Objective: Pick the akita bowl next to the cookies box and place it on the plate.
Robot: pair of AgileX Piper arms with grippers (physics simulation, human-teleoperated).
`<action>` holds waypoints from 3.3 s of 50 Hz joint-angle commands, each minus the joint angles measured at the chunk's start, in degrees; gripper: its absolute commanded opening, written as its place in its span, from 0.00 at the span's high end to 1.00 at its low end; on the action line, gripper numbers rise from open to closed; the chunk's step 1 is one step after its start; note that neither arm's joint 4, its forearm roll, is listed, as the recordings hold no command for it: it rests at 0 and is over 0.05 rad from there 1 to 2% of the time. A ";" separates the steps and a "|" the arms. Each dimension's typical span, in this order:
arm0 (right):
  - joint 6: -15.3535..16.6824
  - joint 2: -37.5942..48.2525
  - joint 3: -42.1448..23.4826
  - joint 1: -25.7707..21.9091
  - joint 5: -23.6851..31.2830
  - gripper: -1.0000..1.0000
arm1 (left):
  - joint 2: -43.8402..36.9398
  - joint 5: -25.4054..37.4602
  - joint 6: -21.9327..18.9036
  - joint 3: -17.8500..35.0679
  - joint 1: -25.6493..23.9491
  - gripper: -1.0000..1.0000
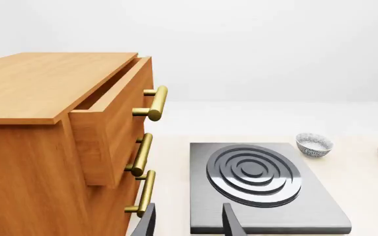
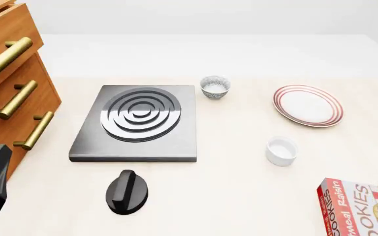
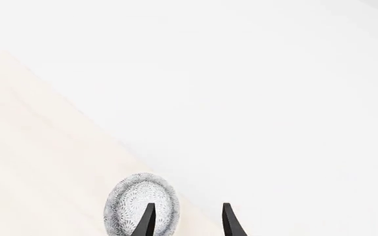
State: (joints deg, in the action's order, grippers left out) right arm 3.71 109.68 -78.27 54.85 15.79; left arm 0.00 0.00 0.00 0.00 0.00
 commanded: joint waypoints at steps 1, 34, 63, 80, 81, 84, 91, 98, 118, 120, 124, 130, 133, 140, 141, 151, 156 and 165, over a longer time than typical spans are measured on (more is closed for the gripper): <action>0.35 1.63 0.68 -0.39 -1.45 0.00 | 0.00 0.00 0.00 0.00 0.00 0.00; 1.16 6.66 0.30 -1.52 -3.50 0.00 | 0.00 0.00 0.00 0.00 0.00 0.00; 3.54 13.73 -1.06 -0.94 -5.25 0.00 | 0.00 0.00 0.00 0.00 0.00 0.00; 5.21 15.77 -0.15 -0.66 -6.14 0.00 | 0.00 0.00 0.00 0.00 0.00 0.00; 5.08 15.85 -0.17 -0.81 -6.04 0.00 | 0.00 0.00 0.00 0.00 0.00 0.00; 5.15 15.91 -0.01 -0.95 -6.13 0.00 | 0.00 0.00 0.00 0.00 0.00 0.00; 4.89 15.62 0.61 -1.78 -6.37 1.00 | 0.00 0.00 0.00 0.00 0.00 0.00; 4.18 14.45 1.09 -2.59 -5.93 1.00 | 0.00 0.00 0.00 0.00 0.00 0.00; 2.31 5.57 3.97 -4.31 -3.10 1.00 | 0.00 0.00 0.00 0.00 0.00 0.00; 2.28 5.09 4.08 -4.33 -2.90 1.00 | 0.00 0.00 0.00 0.00 0.00 0.00; 1.72 2.70 4.62 -4.60 -1.79 1.00 | 0.00 0.00 0.00 0.00 0.00 0.00; 1.48 -0.31 5.32 -4.99 -0.56 1.00 | 0.00 0.00 0.00 0.00 0.00 0.00; 1.10 -1.19 5.24 -5.24 0.10 1.00 | 0.00 0.00 0.00 0.00 0.00 0.00; 0.24 -3.89 5.00 -6.34 1.94 1.00 | 0.00 0.00 0.00 0.00 0.00 0.00; -0.03 -4.48 4.93 -6.67 2.30 1.00 | 0.00 0.00 0.00 0.00 0.00 0.00; -2.01 -7.76 3.89 -9.05 5.18 1.00 | 0.00 0.00 0.00 0.00 0.00 0.00; -2.67 -9.14 3.49 -10.23 6.48 1.00 | 0.00 0.00 0.00 0.00 0.00 0.00; -5.14 -11.02 3.50 -13.19 8.88 1.00 | 0.00 0.00 0.00 0.00 0.00 0.00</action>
State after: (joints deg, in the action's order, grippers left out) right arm 1.24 101.19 -74.37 44.57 22.19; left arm 0.00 0.00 0.00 0.00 0.00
